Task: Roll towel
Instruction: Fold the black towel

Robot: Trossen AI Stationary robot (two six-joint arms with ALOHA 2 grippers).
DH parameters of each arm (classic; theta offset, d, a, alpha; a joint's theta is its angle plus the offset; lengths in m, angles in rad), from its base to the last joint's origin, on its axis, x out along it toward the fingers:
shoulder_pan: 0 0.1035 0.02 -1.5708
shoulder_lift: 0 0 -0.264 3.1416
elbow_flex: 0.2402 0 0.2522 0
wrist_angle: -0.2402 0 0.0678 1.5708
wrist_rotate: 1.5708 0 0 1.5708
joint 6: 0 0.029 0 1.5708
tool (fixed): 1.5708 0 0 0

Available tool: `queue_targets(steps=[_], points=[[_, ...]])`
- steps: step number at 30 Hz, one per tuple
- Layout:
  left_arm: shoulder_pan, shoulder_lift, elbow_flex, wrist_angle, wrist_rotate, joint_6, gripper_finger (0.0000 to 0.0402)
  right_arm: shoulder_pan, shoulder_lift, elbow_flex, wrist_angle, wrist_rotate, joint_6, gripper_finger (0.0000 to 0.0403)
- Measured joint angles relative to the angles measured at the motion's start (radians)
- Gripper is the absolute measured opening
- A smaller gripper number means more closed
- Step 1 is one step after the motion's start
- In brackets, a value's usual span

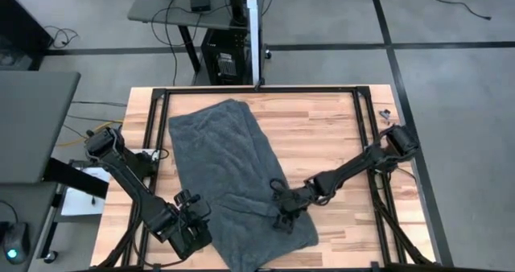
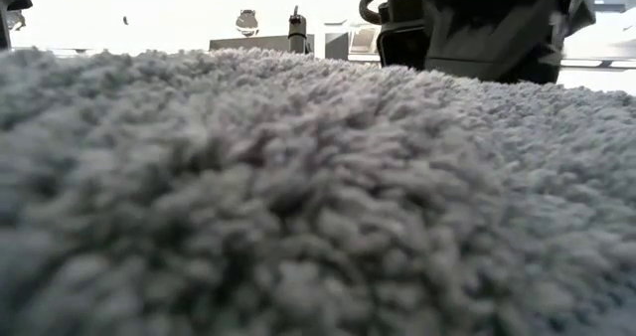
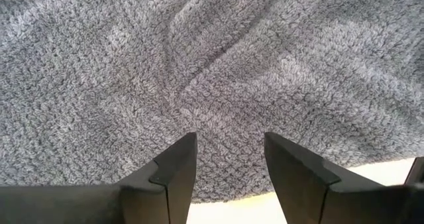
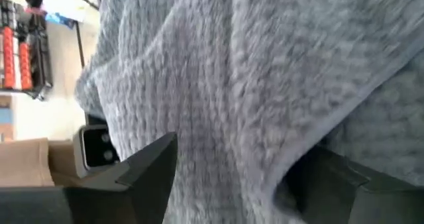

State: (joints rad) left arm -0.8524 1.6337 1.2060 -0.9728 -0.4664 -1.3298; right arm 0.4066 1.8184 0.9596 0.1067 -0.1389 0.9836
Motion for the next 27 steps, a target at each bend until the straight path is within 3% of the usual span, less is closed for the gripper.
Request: queue_targets(steps=[2, 5, 7, 13, 16, 20, 27], points=[[0.000, 0.000, 0.000, -0.002, 0.000, 0.006, 0.0162, 0.000, -0.008, 0.000, -0.027, -0.021, 0.001, 0.0166], [0.000, 0.000, 0.000, -0.009, 0.000, 0.016, 0.0162, 0.001, -0.030, 0.000, -0.044, -0.103, 0.006, 0.0053], [0.000, 0.000, 0.000, -0.009, 0.001, 0.020, 0.0162, 0.002, -0.065, 0.000, -0.059, -0.162, 0.006, 0.0017], [0.000, 0.000, 0.000, -0.002, 0.034, -0.003, 0.0162, -0.015, -0.298, 0.002, -0.307, -0.180, 0.054, 0.0003], [-0.004, 0.000, 0.000, 0.002, 0.056, -0.001, 0.0162, 0.011, -0.351, 0.003, -0.509, -0.177, 0.048, 0.0001], [-0.005, -0.001, 0.000, 0.003, 0.052, 0.021, 0.0162, 0.040, -0.324, -0.001, -0.622, -0.163, 0.036, 0.0001], [0.006, -0.001, 0.000, 0.002, 0.044, 0.022, 0.0162, 0.061, -0.152, 0.000, -0.476, -0.132, 0.055, 0.0002]])
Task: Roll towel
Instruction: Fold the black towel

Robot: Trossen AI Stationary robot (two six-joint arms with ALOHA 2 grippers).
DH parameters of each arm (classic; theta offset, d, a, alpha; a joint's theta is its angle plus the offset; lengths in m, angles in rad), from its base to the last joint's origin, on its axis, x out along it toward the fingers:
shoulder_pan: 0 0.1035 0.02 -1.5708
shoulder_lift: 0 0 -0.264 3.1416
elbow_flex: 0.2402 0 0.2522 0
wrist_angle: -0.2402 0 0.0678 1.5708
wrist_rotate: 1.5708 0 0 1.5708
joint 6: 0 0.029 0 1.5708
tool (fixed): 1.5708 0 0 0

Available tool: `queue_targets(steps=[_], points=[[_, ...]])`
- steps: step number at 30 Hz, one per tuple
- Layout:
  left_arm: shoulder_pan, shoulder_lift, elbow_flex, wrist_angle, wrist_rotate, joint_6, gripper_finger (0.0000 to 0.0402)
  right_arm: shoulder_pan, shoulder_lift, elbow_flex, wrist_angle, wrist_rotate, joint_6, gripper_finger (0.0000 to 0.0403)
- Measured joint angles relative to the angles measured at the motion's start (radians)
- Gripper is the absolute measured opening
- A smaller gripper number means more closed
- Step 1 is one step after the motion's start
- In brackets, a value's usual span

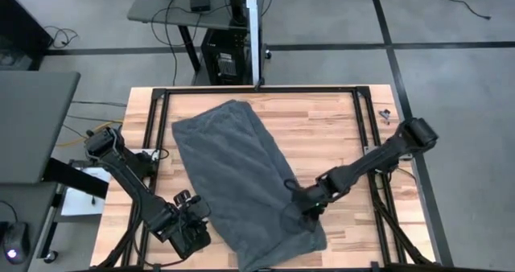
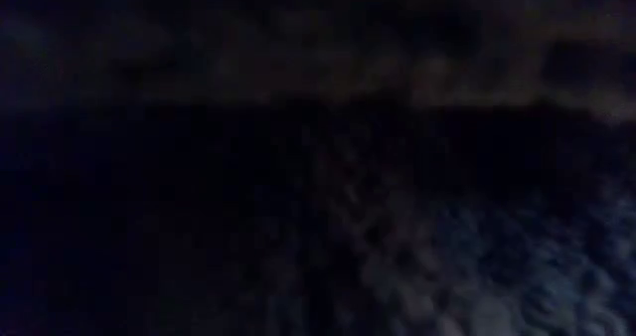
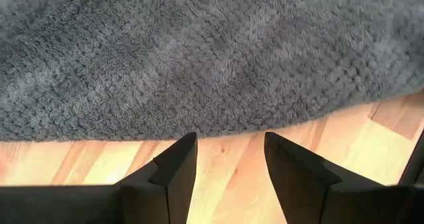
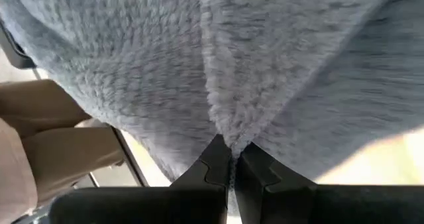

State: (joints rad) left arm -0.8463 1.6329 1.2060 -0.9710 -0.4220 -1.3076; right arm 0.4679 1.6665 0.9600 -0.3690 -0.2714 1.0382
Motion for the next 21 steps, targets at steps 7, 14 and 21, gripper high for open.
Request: queue_targets(steps=[7, 14, 21], points=[[0.005, -0.011, 0.000, -0.012, 0.003, -0.015, 0.0162, -0.033, -0.029, -0.001, -0.135, -0.059, -0.040, 0.0072], [0.072, -0.030, 0.001, 0.002, -0.038, -0.027, 0.0162, -0.117, -0.194, -0.001, -0.134, 0.003, -0.046, 0.0174], [0.273, -0.030, -0.143, -0.045, -0.044, -0.093, 0.0162, -0.057, -0.144, 0.000, 0.027, 0.329, 0.058, 0.0229]])
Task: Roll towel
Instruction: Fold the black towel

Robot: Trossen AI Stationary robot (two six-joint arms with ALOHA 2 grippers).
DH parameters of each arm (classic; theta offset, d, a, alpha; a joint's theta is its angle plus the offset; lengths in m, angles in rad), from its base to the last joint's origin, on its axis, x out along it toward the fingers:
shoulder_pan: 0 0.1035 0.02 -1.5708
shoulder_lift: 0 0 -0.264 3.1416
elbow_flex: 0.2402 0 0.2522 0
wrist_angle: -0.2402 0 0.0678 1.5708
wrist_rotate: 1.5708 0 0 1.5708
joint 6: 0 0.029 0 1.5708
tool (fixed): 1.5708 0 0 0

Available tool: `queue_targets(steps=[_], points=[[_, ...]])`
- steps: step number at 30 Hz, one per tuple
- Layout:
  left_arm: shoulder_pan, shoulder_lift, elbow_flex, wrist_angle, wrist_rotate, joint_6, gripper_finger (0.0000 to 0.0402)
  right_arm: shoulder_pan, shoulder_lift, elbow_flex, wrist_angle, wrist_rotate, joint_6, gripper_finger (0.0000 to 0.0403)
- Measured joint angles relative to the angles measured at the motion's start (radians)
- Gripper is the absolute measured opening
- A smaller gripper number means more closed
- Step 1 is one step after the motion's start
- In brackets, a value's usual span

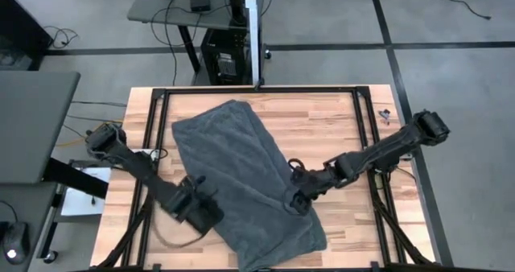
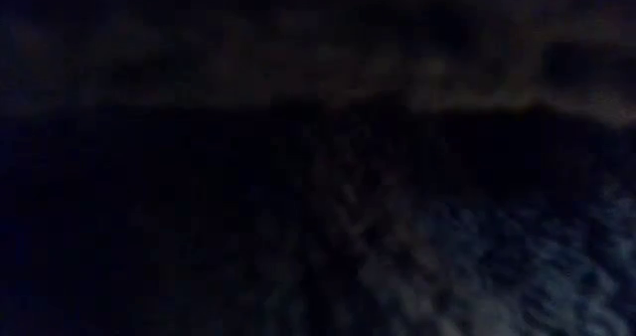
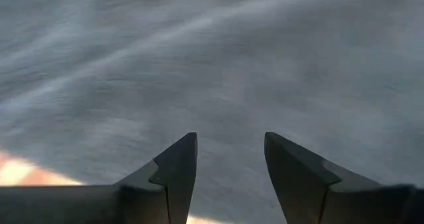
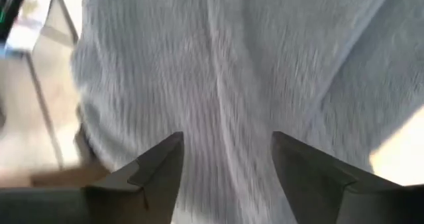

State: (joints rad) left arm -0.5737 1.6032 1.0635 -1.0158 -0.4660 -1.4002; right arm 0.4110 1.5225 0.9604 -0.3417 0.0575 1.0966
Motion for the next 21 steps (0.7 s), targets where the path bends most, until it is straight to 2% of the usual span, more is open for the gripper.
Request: queue_targets(steps=[3, 6, 10, 14, 17, 21], points=[[0.100, -0.003, -0.085, 0.032, 0.040, 0.022, 0.0162, 0.037, 0.081, 0.000, 0.069, 0.022, 0.066, 0.0229], [0.192, -0.016, -0.156, 0.147, 0.066, 0.149, 0.0162, 0.075, 0.164, 0.000, 0.152, 0.027, 0.134, 0.0225], [0.313, -0.017, -0.260, 0.281, 0.129, 0.327, 0.0162, 0.120, 0.270, 0.000, 0.162, 0.039, 0.224, 0.0217], [0.440, -0.025, -0.329, 0.332, 0.166, 0.519, 0.0162, 0.169, 0.310, 0.005, 0.205, 0.072, 0.323, 0.0211], [0.537, -0.027, -0.340, 0.355, 0.183, 0.708, 0.0161, 0.192, 0.313, 0.002, 0.249, 0.141, 0.367, 0.0209], [0.681, -0.024, -0.336, 0.411, 0.179, 0.952, 0.0161, 0.165, 0.316, -0.002, 0.371, 0.239, 0.304, 0.0209]])
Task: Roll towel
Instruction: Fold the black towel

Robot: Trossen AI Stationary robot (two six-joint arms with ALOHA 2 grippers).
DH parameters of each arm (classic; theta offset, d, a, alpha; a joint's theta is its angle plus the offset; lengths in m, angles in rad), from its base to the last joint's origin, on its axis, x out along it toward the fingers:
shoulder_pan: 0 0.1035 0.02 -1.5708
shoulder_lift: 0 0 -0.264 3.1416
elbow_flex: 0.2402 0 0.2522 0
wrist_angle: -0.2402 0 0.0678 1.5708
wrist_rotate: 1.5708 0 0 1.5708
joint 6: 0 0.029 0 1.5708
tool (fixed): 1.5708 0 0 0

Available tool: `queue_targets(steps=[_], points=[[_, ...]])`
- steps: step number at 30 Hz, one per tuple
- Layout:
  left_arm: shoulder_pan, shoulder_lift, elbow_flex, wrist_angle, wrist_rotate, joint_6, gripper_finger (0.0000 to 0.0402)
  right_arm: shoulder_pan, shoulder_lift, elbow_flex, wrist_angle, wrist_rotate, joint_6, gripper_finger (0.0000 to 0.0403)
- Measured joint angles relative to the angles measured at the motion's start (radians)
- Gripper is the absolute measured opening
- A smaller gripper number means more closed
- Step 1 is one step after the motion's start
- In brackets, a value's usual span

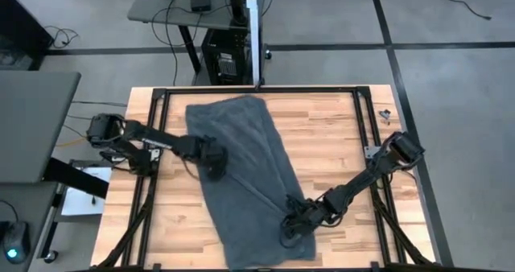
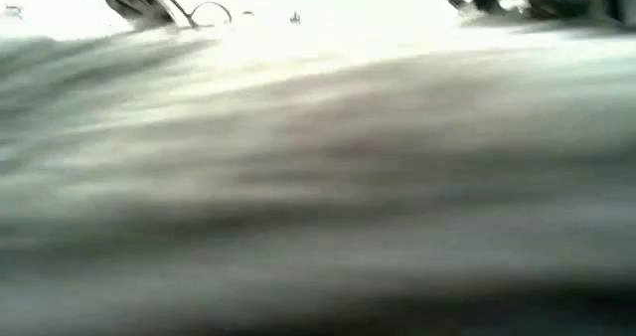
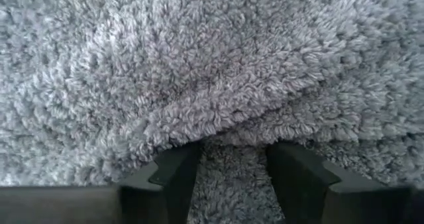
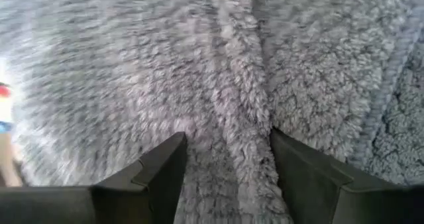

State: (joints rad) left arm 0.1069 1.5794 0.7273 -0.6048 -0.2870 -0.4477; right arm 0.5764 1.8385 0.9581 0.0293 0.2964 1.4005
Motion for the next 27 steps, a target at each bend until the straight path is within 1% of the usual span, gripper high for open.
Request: queue_targets(steps=[2, 5, 7, 9, 12, 15, 18, 21, 24, 27], points=[[0.070, 0.005, 0.014, 0.005, -0.003, 0.094, 0.0161, -0.027, -0.001, 0.001, 0.063, 0.004, -0.088, 0.0209], [0.154, 0.009, 0.051, -0.031, 0.002, 0.204, 0.0161, -0.064, -0.006, 0.001, 0.082, -0.003, -0.194, 0.0209], [0.185, -0.002, 0.091, -0.093, 0.040, 0.252, 0.0161, -0.087, -0.022, 0.000, 0.083, -0.031, -0.251, 0.0209], [0.182, -0.032, 0.122, -0.182, 0.077, 0.256, 0.0161, -0.101, -0.055, 0.000, 0.082, -0.050, -0.321, 0.0209], [0.129, -0.135, 0.190, -0.237, 0.095, 0.211, 0.0161, -0.109, -0.124, 0.000, 0.074, -0.059, -0.452, 0.0209], [0.039, -0.258, 0.252, -0.281, 0.096, 0.126, 0.0161, -0.108, -0.207, 0.001, 0.068, -0.059, -0.594, 0.0209], [-0.073, -0.387, 0.299, -0.204, 0.099, 0.007, 0.0161, -0.107, -0.266, 0.002, 0.048, -0.059, -0.718, 0.0209], [-0.153, -0.488, 0.302, -0.085, 0.100, -0.085, 0.0161, -0.110, -0.294, 0.002, 0.040, -0.059, -0.808, 0.0209], [-0.197, -0.550, 0.302, 0.034, 0.099, -0.135, 0.0161, -0.126, -0.312, 0.002, 0.021, -0.059, -0.833, 0.0209], [-0.238, -0.574, 0.304, 0.062, 0.146, -0.224, 0.0162, -0.145, -0.315, 0.002, -0.079, -0.062, -0.841, 0.0209]])
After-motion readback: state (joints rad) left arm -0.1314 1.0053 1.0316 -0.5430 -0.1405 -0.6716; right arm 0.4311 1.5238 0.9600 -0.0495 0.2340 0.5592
